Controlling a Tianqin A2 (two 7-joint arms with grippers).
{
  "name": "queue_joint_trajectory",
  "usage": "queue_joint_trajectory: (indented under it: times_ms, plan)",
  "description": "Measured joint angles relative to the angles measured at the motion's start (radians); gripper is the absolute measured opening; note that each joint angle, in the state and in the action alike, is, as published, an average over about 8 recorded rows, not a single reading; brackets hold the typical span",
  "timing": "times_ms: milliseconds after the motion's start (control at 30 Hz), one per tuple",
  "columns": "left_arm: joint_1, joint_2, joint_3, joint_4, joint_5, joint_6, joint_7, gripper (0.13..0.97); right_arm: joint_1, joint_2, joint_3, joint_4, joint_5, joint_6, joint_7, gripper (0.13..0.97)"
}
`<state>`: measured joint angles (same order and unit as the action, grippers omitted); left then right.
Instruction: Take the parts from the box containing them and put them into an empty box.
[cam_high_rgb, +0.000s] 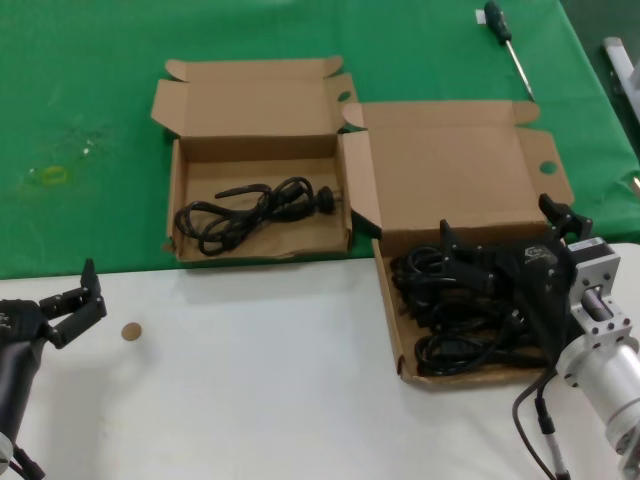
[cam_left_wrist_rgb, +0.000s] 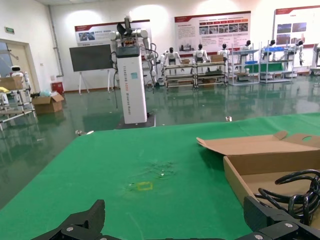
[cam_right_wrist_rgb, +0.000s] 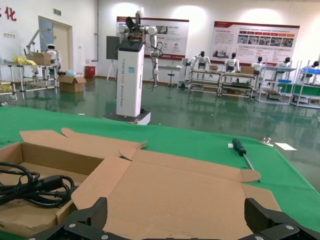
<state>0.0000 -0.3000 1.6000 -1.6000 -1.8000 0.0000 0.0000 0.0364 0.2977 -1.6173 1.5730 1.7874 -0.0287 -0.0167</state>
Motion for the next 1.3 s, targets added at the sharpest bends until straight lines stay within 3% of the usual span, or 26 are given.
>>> queue_joint_trajectory:
  times_ms: [1300]
  plan:
    - [0.0,0.0,0.0,0.0,0.0,0.0,0.0,0.966,0.0,0.0,0.0,0.0,0.0,0.0,0.0,0.966]
